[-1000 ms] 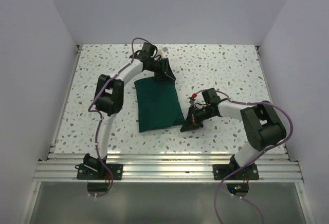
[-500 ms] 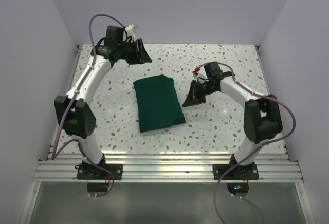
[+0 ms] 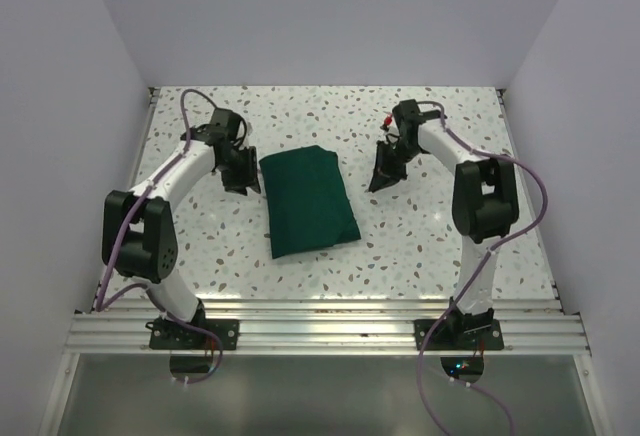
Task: Prepare the surgical pack
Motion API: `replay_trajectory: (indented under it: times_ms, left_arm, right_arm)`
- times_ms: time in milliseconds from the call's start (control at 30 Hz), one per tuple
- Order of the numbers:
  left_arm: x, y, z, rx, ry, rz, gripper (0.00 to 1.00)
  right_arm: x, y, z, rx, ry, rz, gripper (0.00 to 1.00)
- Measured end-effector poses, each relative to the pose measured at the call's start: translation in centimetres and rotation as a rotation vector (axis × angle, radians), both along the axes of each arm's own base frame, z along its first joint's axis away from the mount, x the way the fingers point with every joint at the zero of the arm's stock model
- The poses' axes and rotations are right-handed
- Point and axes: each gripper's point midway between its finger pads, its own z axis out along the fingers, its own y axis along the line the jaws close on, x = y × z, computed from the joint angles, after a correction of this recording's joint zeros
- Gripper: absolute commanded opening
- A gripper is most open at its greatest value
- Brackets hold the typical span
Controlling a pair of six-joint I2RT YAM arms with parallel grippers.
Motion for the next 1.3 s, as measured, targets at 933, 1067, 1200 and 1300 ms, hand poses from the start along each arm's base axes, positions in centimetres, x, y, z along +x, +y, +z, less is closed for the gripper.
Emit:
replay_trajectory:
  times_ms: [933,1067,1200,1300]
  left_arm:
    - [1.3,-3.7,-7.6,0.005,0.207,-0.134,0.4]
    - [3.1,-4.5,-6.8,-0.018,0.161,-0.161,0.41]
    - [3.9,-4.4,-6.5,-0.009,0.139,-0.177,0.41]
    - [4.0,-3.7,-6.5,0.012,0.138,-0.166,0.48]
  right_arm:
    - [-5.2,5.2,-5.0,-0.097,0.12,0.146,0.28]
    - [-5.5,5.8,-5.1,-0.07,0.143,0.142,0.29]
    - [-5.5,5.8,-5.3,-0.061,0.16,0.127,0.3]
    - [-5.3,5.6,-5.3,-0.052,0.164,0.117,0.32]
